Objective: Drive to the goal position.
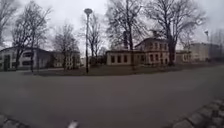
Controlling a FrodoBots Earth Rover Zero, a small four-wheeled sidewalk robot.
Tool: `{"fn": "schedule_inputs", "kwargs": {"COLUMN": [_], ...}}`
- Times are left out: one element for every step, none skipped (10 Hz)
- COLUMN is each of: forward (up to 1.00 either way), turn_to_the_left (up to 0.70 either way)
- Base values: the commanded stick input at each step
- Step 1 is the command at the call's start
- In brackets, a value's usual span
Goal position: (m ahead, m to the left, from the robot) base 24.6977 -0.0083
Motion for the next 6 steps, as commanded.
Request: {"fn": "schedule_inputs", "kwargs": {"forward": [1.0, 1.0, 1.0, 1.0, 1.0, 1.0], "turn_to_the_left": [0.0, 0.0, 0.0, 0.0, 0.0, 0.0]}}
